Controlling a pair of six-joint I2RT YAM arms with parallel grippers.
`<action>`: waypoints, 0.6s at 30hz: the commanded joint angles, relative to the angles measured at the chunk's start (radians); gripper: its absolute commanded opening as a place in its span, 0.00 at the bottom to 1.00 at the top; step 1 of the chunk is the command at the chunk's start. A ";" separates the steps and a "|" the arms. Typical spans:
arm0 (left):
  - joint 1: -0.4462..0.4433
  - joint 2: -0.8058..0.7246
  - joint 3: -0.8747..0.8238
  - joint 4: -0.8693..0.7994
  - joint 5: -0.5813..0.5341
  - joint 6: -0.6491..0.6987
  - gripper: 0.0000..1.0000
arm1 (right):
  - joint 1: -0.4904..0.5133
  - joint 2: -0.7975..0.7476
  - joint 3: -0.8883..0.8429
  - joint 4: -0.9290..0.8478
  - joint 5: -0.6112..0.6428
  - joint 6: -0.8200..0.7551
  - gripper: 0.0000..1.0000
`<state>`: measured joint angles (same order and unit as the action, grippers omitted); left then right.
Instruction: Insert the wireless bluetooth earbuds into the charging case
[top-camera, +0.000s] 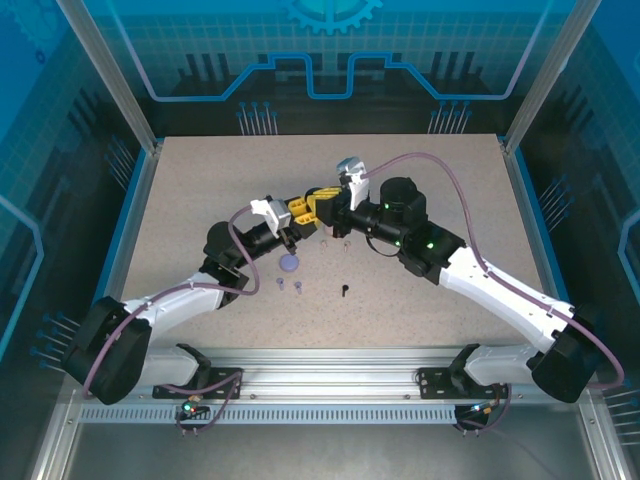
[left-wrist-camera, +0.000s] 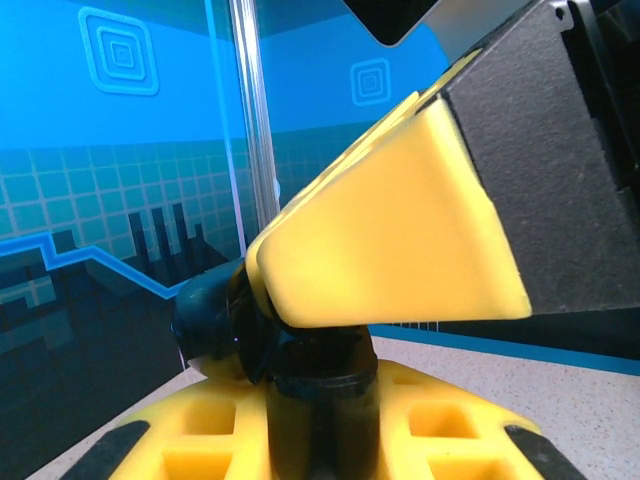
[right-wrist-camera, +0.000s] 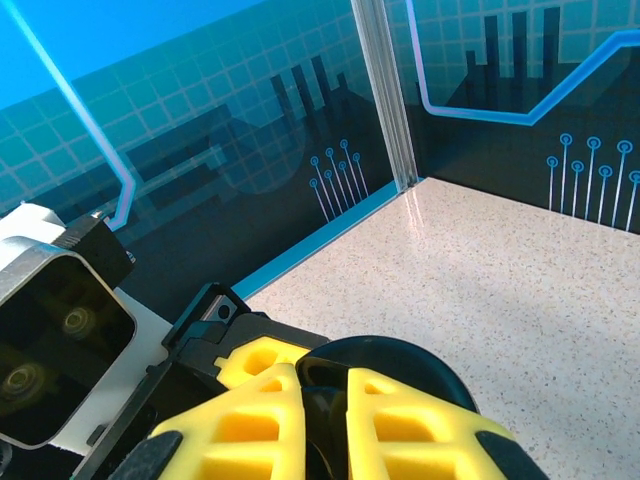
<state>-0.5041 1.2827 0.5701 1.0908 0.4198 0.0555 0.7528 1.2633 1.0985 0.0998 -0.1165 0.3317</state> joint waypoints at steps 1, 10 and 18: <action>-0.006 -0.047 0.030 0.052 0.011 0.026 0.00 | 0.001 -0.011 -0.026 -0.015 0.005 -0.013 0.12; -0.006 -0.038 0.032 0.042 0.012 0.012 0.00 | 0.011 0.026 0.029 -0.080 -0.029 -0.011 0.34; -0.006 -0.011 0.003 0.074 -0.012 -0.004 0.00 | 0.009 -0.018 0.160 -0.171 0.060 0.029 0.70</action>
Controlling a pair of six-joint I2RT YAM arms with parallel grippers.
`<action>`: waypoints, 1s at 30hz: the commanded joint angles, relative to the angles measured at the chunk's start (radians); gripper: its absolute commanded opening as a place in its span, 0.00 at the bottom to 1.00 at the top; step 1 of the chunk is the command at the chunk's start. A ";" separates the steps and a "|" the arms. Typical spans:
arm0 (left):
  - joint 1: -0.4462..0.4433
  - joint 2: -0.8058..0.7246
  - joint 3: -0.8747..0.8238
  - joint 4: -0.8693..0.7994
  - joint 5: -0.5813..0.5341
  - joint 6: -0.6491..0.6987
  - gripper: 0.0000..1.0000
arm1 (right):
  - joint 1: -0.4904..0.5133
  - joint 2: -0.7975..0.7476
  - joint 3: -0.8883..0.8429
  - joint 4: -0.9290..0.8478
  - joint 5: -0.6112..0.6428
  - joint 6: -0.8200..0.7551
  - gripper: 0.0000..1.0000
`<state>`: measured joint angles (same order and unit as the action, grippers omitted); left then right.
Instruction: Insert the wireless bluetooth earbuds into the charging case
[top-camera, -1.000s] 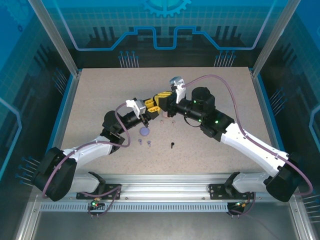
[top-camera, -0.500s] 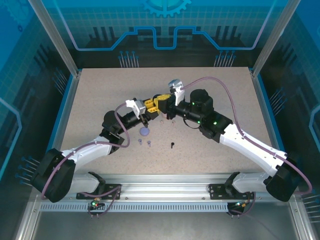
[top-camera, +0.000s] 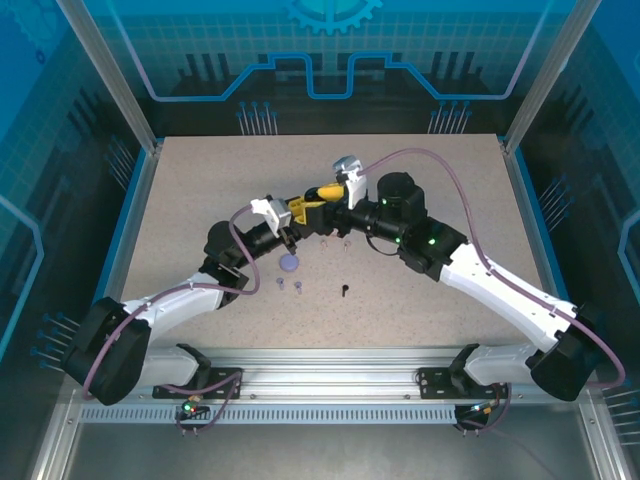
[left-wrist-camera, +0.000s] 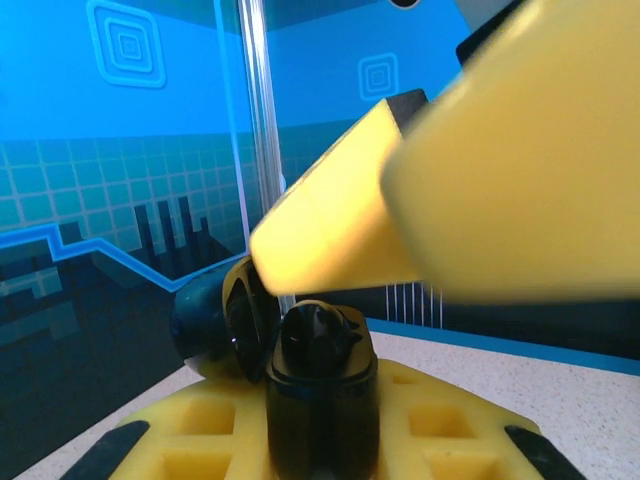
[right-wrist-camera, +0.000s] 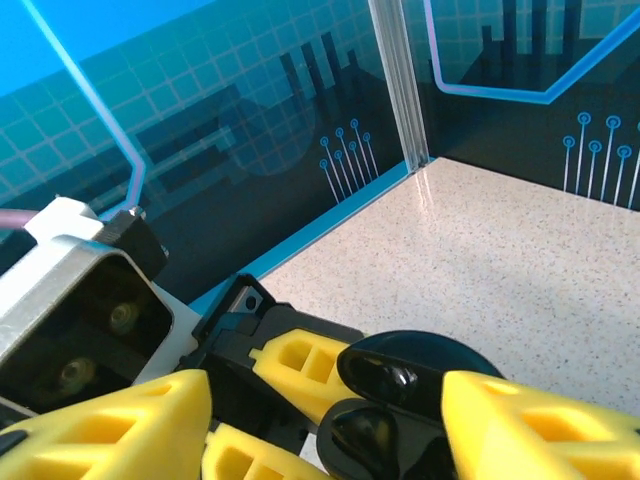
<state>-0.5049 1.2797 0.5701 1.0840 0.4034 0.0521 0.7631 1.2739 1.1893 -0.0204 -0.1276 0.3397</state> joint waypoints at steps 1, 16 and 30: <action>-0.006 -0.007 -0.001 0.086 0.002 -0.001 0.00 | -0.001 -0.039 0.083 -0.068 0.087 0.033 0.72; -0.005 -0.090 -0.061 0.059 -0.056 -0.015 0.00 | -0.064 -0.233 -0.045 -0.548 0.424 0.288 0.76; -0.006 -0.213 -0.090 -0.026 -0.098 -0.016 0.00 | 0.094 0.158 -0.183 -0.612 0.533 0.650 0.70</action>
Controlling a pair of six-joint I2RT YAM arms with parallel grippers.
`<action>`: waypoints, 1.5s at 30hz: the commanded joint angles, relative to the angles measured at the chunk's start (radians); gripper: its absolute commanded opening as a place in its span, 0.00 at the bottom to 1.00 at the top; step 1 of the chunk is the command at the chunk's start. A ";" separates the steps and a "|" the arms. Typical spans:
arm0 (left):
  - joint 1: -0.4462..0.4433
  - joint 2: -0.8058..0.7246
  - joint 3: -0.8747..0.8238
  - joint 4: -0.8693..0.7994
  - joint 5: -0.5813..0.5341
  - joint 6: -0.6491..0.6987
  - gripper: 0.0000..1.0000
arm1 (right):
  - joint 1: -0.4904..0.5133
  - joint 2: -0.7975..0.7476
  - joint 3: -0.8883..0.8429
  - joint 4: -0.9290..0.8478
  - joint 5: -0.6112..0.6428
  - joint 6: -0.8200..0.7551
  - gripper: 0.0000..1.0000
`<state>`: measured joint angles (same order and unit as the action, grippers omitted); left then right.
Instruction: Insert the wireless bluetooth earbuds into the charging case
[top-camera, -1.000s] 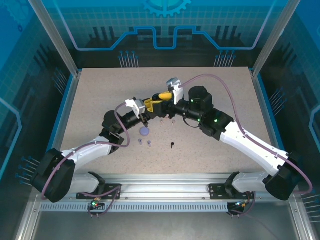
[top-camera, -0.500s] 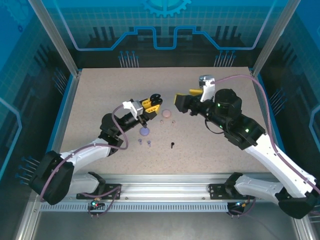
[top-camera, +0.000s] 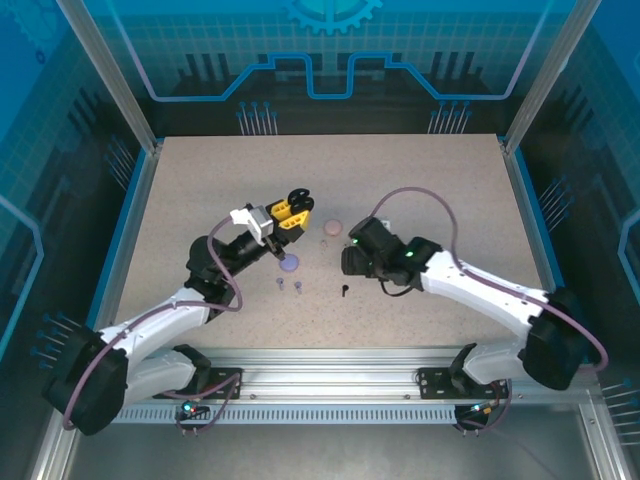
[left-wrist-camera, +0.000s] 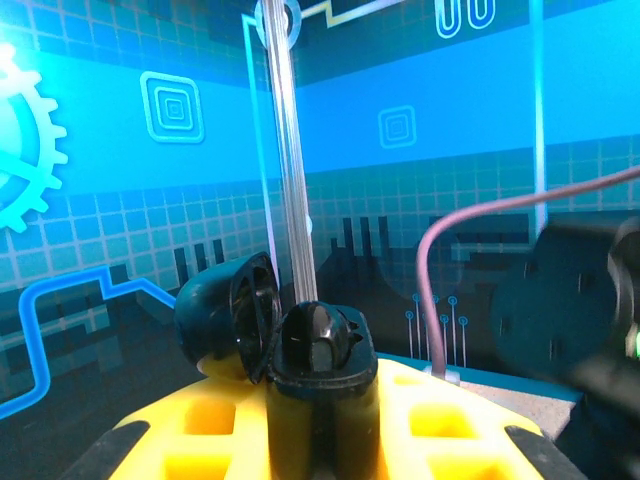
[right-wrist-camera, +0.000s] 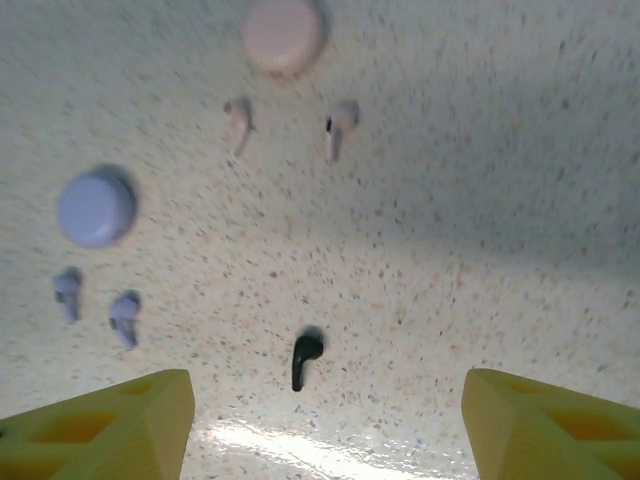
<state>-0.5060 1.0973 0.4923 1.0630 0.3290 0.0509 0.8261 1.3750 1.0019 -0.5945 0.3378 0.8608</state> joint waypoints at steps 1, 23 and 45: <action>-0.005 -0.035 -0.013 -0.006 -0.023 -0.017 0.00 | 0.038 0.082 0.004 -0.034 0.071 0.151 0.69; -0.005 -0.054 -0.038 0.014 -0.028 -0.025 0.00 | 0.113 0.435 0.115 0.004 0.075 0.326 0.41; -0.005 -0.039 -0.041 0.035 -0.027 -0.033 0.00 | 0.099 0.503 0.109 0.050 0.053 0.336 0.31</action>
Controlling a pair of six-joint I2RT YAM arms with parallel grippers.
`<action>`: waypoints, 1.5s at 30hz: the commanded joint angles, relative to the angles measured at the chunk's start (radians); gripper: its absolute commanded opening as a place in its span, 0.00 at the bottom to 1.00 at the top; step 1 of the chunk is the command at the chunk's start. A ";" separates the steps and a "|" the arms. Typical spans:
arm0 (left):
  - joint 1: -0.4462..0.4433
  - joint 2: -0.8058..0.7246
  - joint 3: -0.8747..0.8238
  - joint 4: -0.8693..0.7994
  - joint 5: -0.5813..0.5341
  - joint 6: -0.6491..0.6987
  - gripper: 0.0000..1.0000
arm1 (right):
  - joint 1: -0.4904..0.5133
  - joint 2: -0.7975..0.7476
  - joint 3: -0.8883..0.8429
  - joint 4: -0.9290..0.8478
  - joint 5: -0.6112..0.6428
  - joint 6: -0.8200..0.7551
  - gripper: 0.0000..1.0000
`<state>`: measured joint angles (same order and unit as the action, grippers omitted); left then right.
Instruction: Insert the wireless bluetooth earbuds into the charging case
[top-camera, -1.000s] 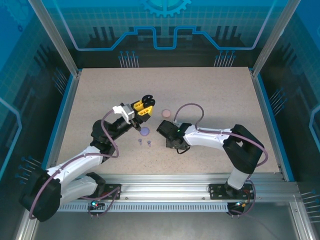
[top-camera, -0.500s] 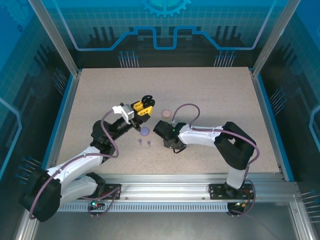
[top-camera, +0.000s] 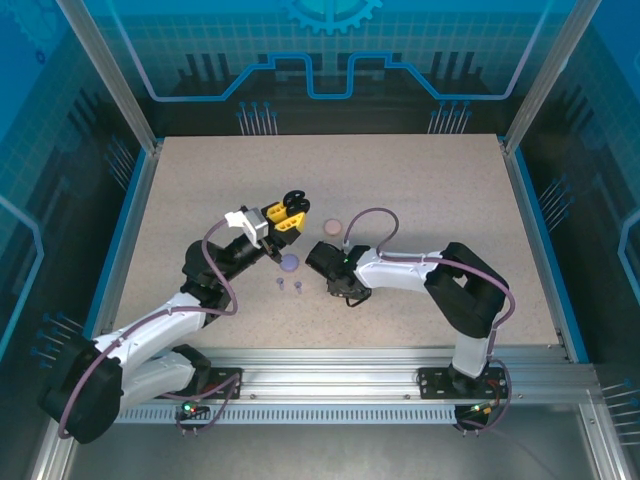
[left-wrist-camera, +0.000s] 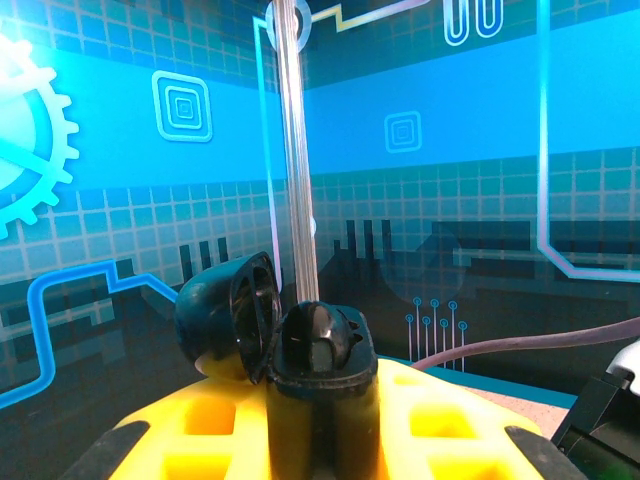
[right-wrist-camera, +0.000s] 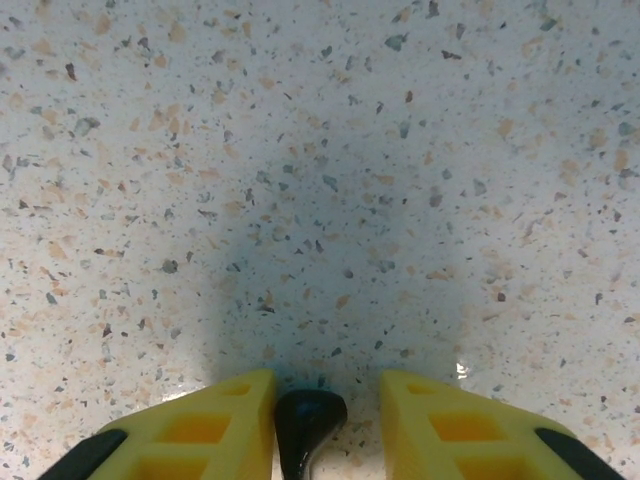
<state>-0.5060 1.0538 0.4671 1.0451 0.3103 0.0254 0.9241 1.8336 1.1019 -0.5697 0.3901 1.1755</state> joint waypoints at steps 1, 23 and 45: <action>-0.005 0.005 -0.015 0.053 -0.009 -0.008 0.00 | 0.001 0.048 0.007 0.028 -0.001 0.022 0.30; -0.005 0.014 -0.017 0.071 -0.008 -0.023 0.00 | 0.036 0.066 0.039 -0.014 0.000 0.071 0.26; -0.006 0.020 -0.007 0.077 0.003 -0.033 0.00 | 0.032 -0.203 -0.060 0.088 0.119 -0.011 0.15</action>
<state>-0.5060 1.0725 0.4606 1.0821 0.3103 -0.0006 0.9443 1.7176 1.0515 -0.5152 0.4446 1.2037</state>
